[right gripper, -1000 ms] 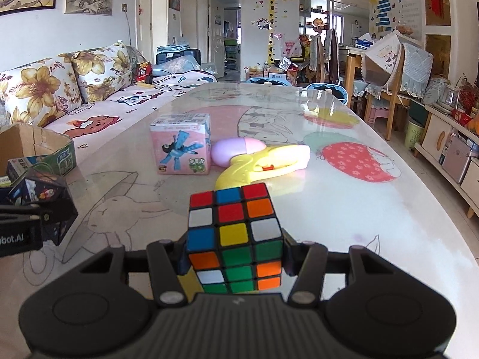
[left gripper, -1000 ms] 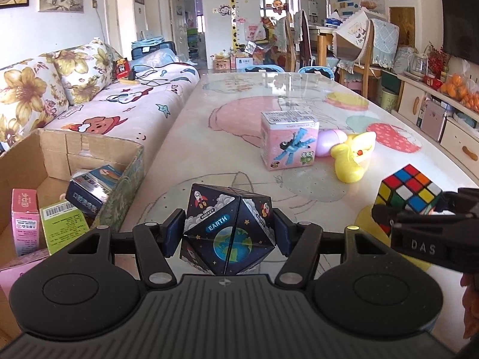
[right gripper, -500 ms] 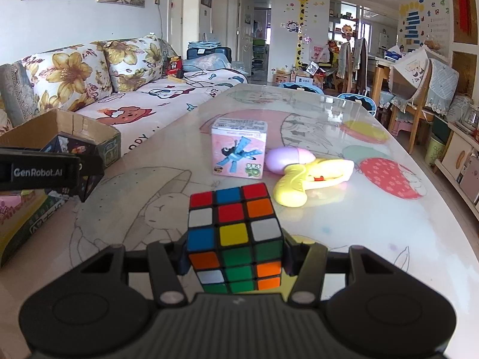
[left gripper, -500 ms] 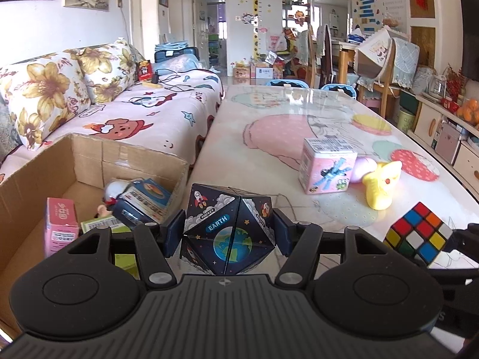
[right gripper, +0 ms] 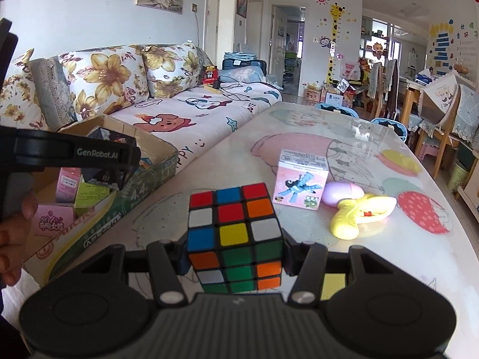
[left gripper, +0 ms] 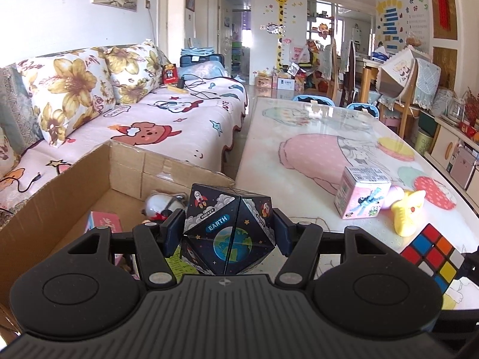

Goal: Organize rigid objects
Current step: 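Carry the Rubik's cube and EARTH cube into the cardboard box and release both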

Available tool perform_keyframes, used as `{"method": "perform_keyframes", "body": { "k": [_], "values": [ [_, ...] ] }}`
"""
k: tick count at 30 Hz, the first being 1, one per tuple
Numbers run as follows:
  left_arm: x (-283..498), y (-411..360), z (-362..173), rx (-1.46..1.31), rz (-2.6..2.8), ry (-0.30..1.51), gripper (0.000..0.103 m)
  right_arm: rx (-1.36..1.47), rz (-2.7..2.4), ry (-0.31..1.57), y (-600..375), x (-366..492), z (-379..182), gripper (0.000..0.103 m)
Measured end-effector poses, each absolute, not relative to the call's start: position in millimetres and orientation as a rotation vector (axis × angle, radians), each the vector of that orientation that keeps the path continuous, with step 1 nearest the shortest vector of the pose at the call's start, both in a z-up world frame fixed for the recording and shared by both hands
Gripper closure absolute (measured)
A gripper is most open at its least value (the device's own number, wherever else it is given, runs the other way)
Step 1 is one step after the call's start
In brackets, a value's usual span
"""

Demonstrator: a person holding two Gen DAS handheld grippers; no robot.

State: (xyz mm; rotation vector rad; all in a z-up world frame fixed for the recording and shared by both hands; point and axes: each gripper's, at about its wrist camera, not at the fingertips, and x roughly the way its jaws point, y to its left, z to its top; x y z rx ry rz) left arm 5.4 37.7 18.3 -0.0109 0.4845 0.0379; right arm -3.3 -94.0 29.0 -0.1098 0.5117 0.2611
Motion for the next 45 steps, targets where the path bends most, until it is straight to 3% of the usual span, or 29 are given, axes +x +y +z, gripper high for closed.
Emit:
{"method": "perform_keyframes", "body": {
  "k": [39,45],
  "values": [
    [5,102,38,-0.169,0.256,0.456,0.027,-0.256,0.700,0.473,64,20,32,0.049],
    [-4,105,43,-0.176,0.267,0.426,0.040,-0.306,0.808,0.497,83,25,29,0.049]
  ]
}}
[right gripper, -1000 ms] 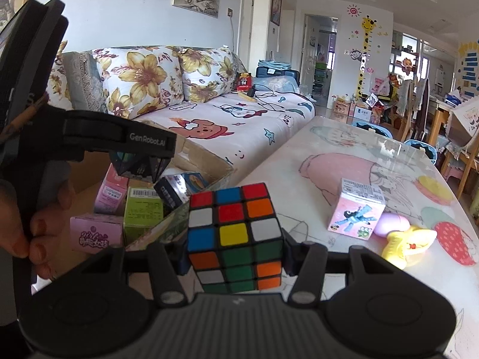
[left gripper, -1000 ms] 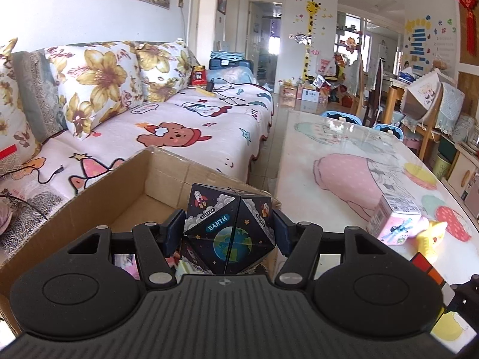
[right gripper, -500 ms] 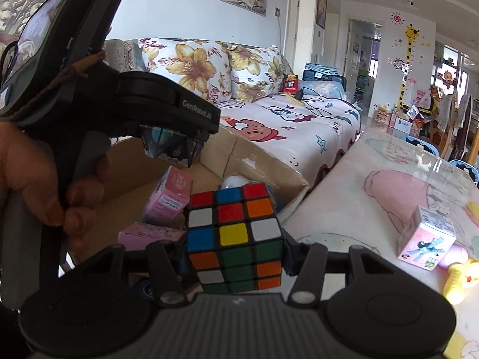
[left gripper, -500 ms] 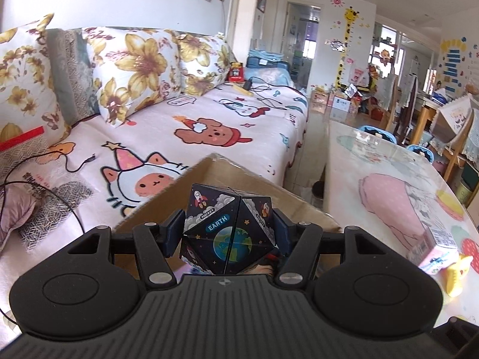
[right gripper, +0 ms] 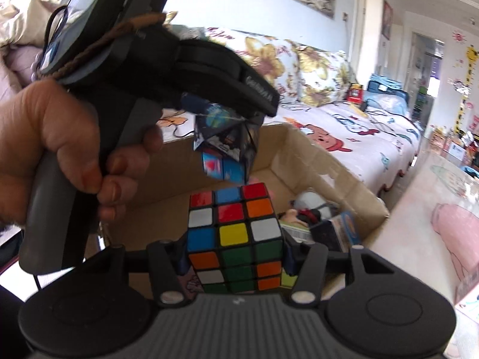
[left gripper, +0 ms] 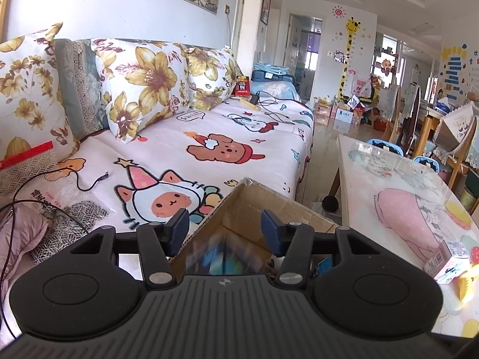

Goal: Organize rigid objects
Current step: 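Carry the Rubik's cube and EARTH cube into the cardboard box and release both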

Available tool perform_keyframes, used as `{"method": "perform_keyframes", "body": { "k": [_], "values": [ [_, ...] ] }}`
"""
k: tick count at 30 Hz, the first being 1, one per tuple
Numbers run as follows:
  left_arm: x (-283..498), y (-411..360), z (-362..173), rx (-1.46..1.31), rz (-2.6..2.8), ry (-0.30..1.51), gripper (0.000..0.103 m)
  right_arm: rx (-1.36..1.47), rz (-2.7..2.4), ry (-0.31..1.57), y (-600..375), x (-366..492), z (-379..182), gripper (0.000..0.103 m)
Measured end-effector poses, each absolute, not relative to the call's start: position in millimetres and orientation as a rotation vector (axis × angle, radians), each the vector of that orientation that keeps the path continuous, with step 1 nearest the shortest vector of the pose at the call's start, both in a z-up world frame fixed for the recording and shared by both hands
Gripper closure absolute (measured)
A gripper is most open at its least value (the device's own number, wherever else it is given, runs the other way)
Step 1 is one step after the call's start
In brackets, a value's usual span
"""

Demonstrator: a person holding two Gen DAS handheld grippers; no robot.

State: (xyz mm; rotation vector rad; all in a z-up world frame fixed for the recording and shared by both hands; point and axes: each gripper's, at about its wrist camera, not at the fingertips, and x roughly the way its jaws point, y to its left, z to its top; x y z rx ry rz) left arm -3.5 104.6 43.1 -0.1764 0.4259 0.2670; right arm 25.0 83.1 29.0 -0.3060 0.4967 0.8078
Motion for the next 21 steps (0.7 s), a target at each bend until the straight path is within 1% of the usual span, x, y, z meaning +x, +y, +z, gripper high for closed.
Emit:
{"method": "perform_keyframes", "body": {
  "k": [3,5,7,9,10,11,14,16,18,21],
  "values": [
    [-4,103,43,-0.177,0.280,0.432,0.037,-0.307,0.862,0.507,89,29,29,0.049],
    [-5,102,43,-0.170,0.285,0.431,0.032,-0.303,0.904,0.511,93,29,29,0.049],
    [-7,100,44,-0.150,0.297,0.422,0.018,-0.314,0.935,0.535,97,30,26,0.048],
    [-8,99,44,-0.144,0.300,0.422,0.007,-0.307,0.958,0.551,100,34,25,0.047],
    [-7,100,43,-0.145,0.300,0.423,0.004,-0.300,0.967,0.560,98,35,25,0.045],
    [-8,99,44,-0.145,0.301,0.421,0.004,-0.295,0.970,0.561,96,34,25,0.044],
    [-8,99,45,-0.146,0.299,0.411,0.001,-0.285,0.955,0.545,86,32,27,0.036],
    [-8,98,46,-0.150,0.295,0.409,0.000,-0.272,0.958,0.533,79,28,30,0.028],
    [-6,97,46,-0.147,0.291,0.410,0.000,-0.275,0.947,0.516,73,23,33,0.026],
    [-2,97,45,-0.134,0.285,0.410,0.000,-0.281,0.920,0.492,63,12,37,0.026]
  ]
}}
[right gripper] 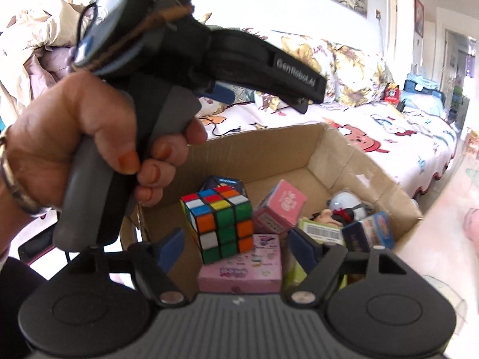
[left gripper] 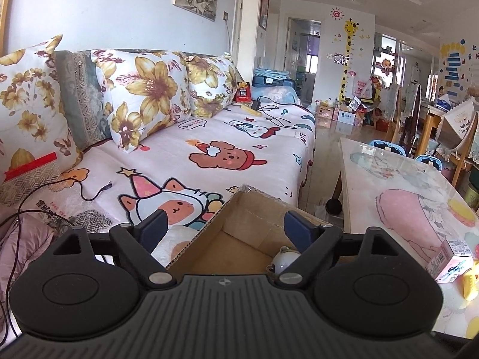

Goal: Organize rigid objects
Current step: 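Move both open tools back over the table toward the pink box and water gun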

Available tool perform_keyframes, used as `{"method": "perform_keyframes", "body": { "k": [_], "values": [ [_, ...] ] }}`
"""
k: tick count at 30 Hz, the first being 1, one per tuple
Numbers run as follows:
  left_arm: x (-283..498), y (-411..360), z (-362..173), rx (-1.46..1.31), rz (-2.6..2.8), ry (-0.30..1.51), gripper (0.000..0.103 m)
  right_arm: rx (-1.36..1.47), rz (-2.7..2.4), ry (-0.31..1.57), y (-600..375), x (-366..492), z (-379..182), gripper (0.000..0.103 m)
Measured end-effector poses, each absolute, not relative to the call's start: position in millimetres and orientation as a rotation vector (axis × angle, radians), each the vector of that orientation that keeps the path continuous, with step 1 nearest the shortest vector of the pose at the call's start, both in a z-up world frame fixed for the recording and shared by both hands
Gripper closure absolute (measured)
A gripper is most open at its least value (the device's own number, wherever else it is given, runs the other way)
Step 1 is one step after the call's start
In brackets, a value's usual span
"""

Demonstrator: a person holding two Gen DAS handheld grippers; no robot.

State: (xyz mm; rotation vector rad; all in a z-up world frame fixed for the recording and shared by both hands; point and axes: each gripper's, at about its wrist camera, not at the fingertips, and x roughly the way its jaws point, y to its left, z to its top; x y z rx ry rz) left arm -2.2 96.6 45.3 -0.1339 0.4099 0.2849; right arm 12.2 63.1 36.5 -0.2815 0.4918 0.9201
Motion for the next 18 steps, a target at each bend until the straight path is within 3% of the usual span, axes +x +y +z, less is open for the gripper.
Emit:
{"method": "perform_keyframes", "body": {
  "k": [18],
  "values": [
    [9,70,38,-0.016,0.229,0.436,0.000,-0.178,0.601,0.476,-6,-2,33,0.023]
  ]
}}
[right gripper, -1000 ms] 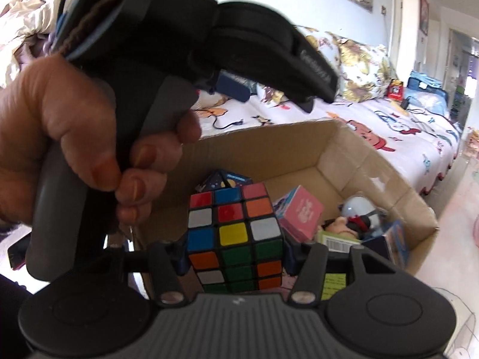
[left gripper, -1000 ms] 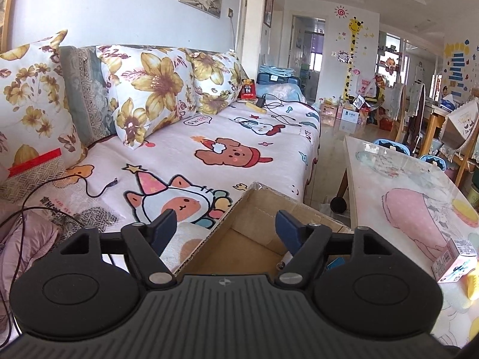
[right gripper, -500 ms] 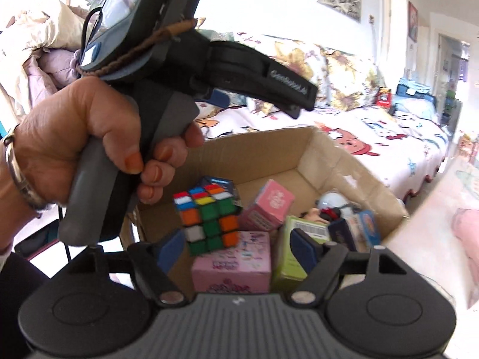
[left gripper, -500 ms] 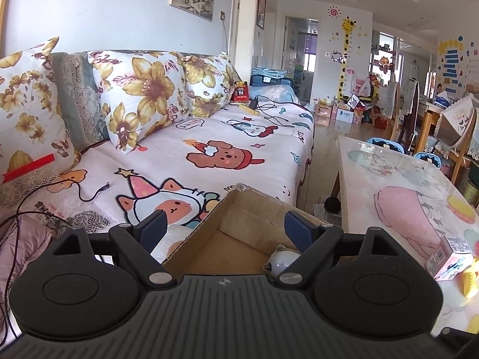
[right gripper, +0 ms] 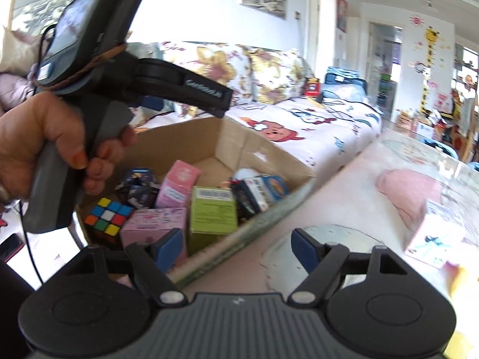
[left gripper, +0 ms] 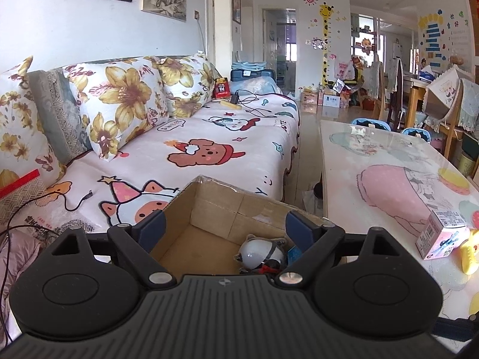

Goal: Organize rigid objects
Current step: 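Move both open tools back over the table toward the pink box and water gun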

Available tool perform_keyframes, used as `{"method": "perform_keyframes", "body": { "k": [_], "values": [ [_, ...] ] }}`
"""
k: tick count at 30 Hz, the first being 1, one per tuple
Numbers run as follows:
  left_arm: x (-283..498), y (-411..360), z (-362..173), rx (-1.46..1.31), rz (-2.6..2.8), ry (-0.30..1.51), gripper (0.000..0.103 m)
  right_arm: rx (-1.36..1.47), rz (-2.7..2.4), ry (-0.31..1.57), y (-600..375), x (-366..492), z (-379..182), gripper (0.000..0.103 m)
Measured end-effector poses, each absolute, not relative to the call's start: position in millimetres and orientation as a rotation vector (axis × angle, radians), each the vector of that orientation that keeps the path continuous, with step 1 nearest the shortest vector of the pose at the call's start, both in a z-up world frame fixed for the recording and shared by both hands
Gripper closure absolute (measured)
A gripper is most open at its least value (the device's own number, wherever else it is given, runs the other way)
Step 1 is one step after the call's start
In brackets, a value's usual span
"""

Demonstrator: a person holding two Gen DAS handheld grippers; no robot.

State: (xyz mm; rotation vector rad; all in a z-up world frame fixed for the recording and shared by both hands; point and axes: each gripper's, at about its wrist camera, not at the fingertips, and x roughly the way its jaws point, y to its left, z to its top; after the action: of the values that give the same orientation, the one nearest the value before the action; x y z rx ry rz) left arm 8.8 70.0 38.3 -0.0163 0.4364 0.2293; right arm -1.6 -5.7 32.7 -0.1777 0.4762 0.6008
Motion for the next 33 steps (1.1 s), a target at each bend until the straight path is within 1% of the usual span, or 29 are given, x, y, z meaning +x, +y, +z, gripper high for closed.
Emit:
{"method": "perform_keyframes", "body": {
  "k": [17,33],
  "values": [
    [13,48,22,0.107,0.187,0.480,0.000,-0.063,0.381,0.520,-77,18,13,0.022],
    [21,14,7,0.214,0.077,0.502,0.000,0.018,0.185,0.501,-160,30,14,0.019]
  ]
}}
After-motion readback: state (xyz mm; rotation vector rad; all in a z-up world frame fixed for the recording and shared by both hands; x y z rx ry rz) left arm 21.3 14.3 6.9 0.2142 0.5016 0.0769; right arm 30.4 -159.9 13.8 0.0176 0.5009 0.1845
